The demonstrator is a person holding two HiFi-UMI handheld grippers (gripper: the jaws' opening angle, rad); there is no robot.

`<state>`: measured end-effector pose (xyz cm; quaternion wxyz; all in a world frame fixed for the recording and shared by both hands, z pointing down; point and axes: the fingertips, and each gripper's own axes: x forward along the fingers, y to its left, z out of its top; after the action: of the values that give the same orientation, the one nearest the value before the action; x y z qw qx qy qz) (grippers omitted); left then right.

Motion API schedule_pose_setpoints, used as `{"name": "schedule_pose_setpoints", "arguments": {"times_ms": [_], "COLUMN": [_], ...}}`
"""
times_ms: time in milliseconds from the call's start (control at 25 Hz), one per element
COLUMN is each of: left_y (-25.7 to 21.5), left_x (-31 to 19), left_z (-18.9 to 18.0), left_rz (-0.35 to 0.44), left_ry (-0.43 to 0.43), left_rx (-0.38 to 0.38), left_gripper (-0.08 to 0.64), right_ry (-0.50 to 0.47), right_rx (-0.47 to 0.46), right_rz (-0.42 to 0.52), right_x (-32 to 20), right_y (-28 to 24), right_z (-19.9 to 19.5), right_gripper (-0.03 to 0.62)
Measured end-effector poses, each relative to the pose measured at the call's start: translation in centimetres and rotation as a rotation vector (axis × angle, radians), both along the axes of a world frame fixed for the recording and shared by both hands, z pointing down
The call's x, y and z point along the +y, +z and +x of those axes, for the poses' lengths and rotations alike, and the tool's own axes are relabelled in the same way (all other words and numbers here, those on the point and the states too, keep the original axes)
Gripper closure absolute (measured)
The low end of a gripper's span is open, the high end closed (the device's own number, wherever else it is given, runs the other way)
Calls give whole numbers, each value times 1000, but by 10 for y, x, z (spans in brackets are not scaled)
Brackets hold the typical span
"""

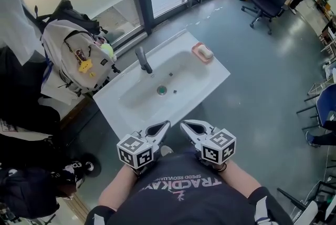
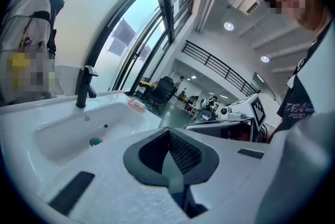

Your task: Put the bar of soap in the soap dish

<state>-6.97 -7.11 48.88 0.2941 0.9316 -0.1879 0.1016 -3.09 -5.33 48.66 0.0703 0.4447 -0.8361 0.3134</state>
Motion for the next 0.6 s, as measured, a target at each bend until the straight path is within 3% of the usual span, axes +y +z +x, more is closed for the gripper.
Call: {"name": "schedule_pose_setpoints", "arguments": {"times_ms": [600], "left_y": [0], "left_x": [34], "left_z": [-25], "left_rz": [12], "left_ry": [-10], "left_rx": [-8], "left_gripper": [551], "right_ry": [-61], "right_rx": [1], "right_rz": [18], "right_x": [34], "right_y": [0], "right_z": [-35], "right_gripper": [581]}}
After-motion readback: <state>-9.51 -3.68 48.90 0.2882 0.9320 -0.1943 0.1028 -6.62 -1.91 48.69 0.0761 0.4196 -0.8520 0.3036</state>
